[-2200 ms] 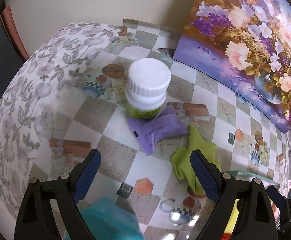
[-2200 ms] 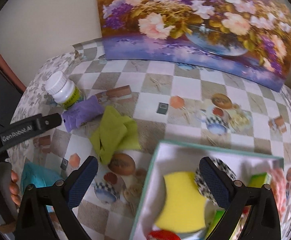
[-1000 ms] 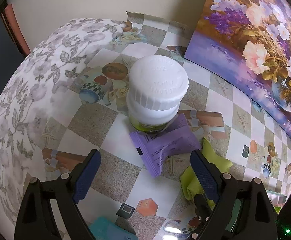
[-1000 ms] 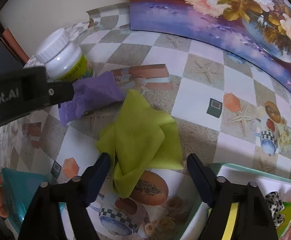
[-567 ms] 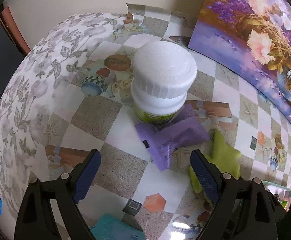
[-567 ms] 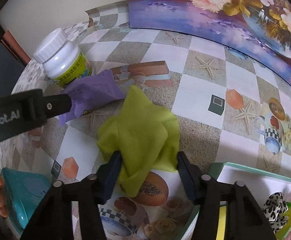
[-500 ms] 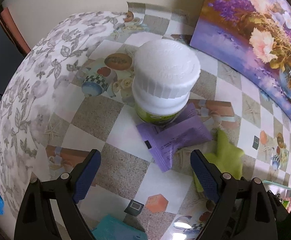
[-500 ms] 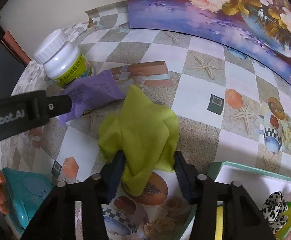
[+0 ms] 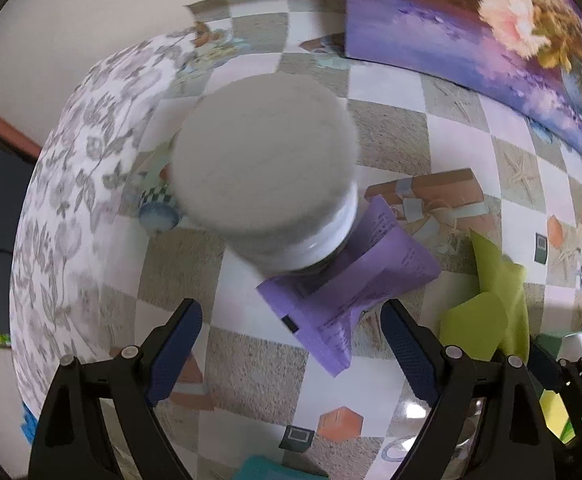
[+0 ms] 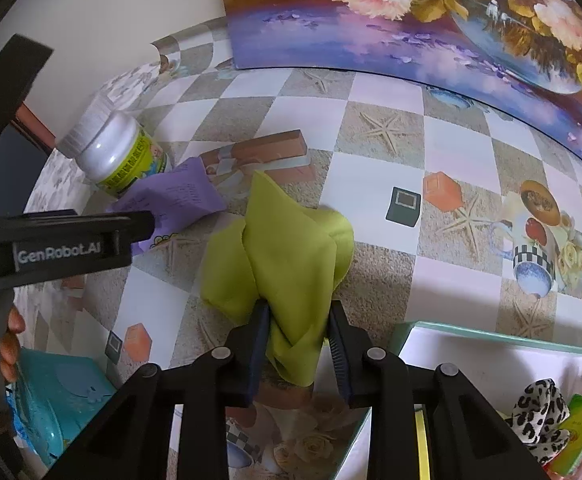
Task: Organize soft objects
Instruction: 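Grasp the purple packet with the left gripper while the right holds the green cloth, then carry the purple packet and green cloth into the tray and open both grippers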
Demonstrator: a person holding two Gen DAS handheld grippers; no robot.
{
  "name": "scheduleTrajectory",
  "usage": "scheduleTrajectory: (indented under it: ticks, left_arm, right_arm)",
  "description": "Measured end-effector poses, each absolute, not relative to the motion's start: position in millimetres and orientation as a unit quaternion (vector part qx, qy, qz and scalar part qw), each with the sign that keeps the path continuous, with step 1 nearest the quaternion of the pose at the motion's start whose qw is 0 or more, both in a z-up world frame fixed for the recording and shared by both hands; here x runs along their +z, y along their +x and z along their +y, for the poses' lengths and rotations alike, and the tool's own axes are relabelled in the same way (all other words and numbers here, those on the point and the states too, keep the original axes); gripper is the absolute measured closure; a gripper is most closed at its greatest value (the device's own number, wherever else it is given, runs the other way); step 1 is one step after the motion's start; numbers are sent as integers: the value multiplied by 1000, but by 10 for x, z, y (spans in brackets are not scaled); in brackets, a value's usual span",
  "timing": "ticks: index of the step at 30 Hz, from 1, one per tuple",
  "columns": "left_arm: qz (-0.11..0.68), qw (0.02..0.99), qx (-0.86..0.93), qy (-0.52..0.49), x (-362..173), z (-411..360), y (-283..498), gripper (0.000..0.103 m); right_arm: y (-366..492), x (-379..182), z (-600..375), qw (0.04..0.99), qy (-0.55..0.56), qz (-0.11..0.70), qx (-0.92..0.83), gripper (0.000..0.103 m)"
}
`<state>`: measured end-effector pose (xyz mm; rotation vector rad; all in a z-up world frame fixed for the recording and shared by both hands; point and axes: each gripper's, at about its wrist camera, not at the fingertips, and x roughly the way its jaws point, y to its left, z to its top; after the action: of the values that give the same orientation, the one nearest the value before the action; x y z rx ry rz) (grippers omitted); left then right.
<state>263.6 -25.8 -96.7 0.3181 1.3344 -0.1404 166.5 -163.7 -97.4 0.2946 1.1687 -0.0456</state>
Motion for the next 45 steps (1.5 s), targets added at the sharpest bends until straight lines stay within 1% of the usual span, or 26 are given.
scheduleTrajectory:
  ticks: [3,4,6,10,11,12,18,20,23,28,38,45]
  left_arm:
    - [614,770,-71,157,-984,-305,2676,14]
    - [613,770,-73,160,-988,-315,2683,18]
    - [615,767,-78,166,-1008,-350,2700,30]
    - [618,762,-91,169,-1046,-402,2720,39]
    - [619,761,-97,166,-1048,-409,2719,46]
    - [619,761,-100,164,-1041,-417,2715,47]
    - [616,762,-104,169,-1016,-422,2669,49]
    - [617,762,-104,165,-1002,-404,2645,49]
    - [616,766,-103,153,-943,-367,2584,49]
    - [610,774,-105,133,-789,-334,2413,50]
    - [571,807,-114,99,-271,-281,1906,50]
    - [544,825,-129,86,27,-340,1492,50]
  right_arm:
    - [1666,-978,-1656,823,142,550,-22,72]
    - [1656,-974,-1659,823,142,549,-22,72]
    - [1649,-976,-1667,823,144,550,-22,72]
    - [1639,-977,-1686,822,149,550,-24,72]
    - [1643,-980,-1690,821,150,550,-24,72]
    - [1640,-981,-1699,821,152,550,-24,72]
    - [1614,-976,-1728,820,159,550,-22,72]
    - [1600,-963,-1727,819,159,551,-22,79]
    - [1555,-930,-1733,819,162,550,-17,85]
    - [1431,-797,-1771,823,174,541,-15,88]
    - [1073,-295,-1839,842,189,505,-18,88]
    - [622,96,-1966,860,214,462,-28,88]
